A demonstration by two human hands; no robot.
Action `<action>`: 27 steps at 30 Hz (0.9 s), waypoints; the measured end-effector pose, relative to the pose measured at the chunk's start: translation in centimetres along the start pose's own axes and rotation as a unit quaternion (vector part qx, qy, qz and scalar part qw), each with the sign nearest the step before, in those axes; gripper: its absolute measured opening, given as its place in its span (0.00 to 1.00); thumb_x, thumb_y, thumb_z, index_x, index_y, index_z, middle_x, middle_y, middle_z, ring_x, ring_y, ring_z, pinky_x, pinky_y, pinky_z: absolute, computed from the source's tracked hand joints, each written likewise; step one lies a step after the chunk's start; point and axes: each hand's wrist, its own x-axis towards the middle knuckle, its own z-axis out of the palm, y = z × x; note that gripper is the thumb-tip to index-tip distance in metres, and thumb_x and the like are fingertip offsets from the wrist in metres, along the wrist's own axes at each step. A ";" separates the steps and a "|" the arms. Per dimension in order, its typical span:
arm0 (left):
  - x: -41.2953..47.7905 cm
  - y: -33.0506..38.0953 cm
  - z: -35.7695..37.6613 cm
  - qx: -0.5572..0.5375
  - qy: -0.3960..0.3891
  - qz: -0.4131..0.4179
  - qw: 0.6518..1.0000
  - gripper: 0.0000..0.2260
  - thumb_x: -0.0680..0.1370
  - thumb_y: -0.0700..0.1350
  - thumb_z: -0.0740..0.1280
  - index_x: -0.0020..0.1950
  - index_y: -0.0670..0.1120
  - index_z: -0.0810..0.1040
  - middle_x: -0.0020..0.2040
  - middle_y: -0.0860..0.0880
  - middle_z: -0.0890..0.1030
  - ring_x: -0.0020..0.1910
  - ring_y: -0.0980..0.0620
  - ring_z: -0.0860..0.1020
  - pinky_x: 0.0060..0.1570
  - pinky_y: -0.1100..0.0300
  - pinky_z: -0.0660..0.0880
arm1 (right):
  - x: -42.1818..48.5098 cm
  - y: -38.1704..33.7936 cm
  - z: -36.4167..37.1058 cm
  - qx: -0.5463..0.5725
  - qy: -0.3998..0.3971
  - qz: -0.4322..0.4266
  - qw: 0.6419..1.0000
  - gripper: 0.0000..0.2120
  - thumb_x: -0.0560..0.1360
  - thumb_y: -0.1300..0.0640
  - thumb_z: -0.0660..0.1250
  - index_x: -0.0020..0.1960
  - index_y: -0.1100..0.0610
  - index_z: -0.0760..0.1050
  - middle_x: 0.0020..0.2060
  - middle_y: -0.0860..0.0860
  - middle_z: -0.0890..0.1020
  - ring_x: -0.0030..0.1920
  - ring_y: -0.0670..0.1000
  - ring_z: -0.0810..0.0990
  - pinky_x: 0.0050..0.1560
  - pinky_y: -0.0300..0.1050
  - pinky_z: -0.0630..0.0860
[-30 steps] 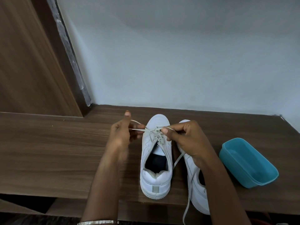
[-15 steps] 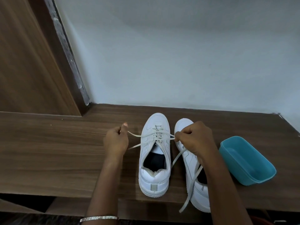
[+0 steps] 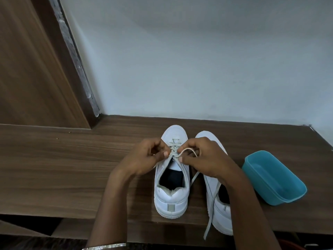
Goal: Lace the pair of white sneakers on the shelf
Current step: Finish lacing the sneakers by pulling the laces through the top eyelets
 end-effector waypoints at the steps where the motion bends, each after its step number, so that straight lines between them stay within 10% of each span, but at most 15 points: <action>1: 0.0 -0.2 0.0 -0.004 -0.005 0.003 1.000 0.03 0.79 0.40 0.70 0.50 0.48 0.82 0.44 0.49 0.84 0.43 0.57 0.79 0.46 0.62 0.76 | 0.0 -0.1 0.1 0.016 -0.008 0.002 1.000 0.08 0.70 0.54 0.78 0.47 0.49 0.83 0.40 0.45 0.85 0.42 0.41 0.82 0.46 0.36 0.77; 7: -0.1 -0.4 0.2 -0.013 -0.001 -0.002 1.000 0.05 0.78 0.39 0.70 0.50 0.48 0.81 0.41 0.54 0.80 0.37 0.59 0.75 0.40 0.64 0.73 | 0.1 -0.2 0.5 0.020 -0.015 0.013 1.000 0.19 0.59 0.47 0.85 0.45 0.50 0.82 0.41 0.47 0.83 0.39 0.42 0.80 0.40 0.36 0.76; 27: -0.8 -0.1 0.3 -0.066 -0.045 -0.076 0.994 0.01 0.80 0.45 0.68 0.51 0.50 0.78 0.39 0.51 0.76 0.33 0.58 0.73 0.31 0.62 0.72 | 0.4 0.3 1.0 0.068 0.054 0.012 0.996 0.05 0.71 0.57 0.78 0.40 0.57 0.84 0.29 0.49 0.85 0.32 0.46 0.85 0.39 0.34 0.76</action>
